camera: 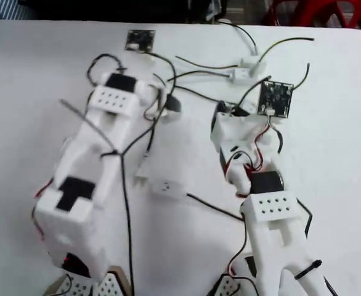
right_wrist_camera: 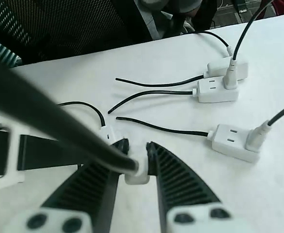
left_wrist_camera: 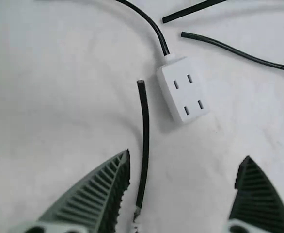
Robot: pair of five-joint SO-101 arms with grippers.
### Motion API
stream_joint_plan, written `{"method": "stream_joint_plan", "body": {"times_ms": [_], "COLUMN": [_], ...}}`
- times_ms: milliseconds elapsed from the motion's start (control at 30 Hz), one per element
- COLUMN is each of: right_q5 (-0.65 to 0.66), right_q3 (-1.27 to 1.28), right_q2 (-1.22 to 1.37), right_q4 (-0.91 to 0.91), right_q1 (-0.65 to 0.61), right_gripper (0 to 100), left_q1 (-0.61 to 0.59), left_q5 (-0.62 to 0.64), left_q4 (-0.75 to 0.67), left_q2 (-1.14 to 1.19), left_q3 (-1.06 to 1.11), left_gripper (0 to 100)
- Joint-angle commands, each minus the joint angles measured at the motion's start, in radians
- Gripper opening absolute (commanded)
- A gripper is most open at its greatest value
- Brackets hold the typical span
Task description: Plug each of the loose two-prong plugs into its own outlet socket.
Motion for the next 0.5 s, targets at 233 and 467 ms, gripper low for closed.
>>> {"method": "stream_joint_plan", "body": {"times_ms": [233, 467], "right_q5": [-0.009, -0.009], "right_q3": [-0.012, -0.012], "right_q2": [-0.007, -0.007], "right_q4": [-0.025, -0.036], "right_q1": [0.044, 0.045], "right_gripper": [1.7, 1.7], "left_q1": [0.054, 0.05], "left_q5": [0.051, 0.051], "left_q4": [0.117, 0.12], "left_q2": [0.239, 0.242], "left_q3": [-0.358, -0.344], "left_gripper": [34, 34]}}
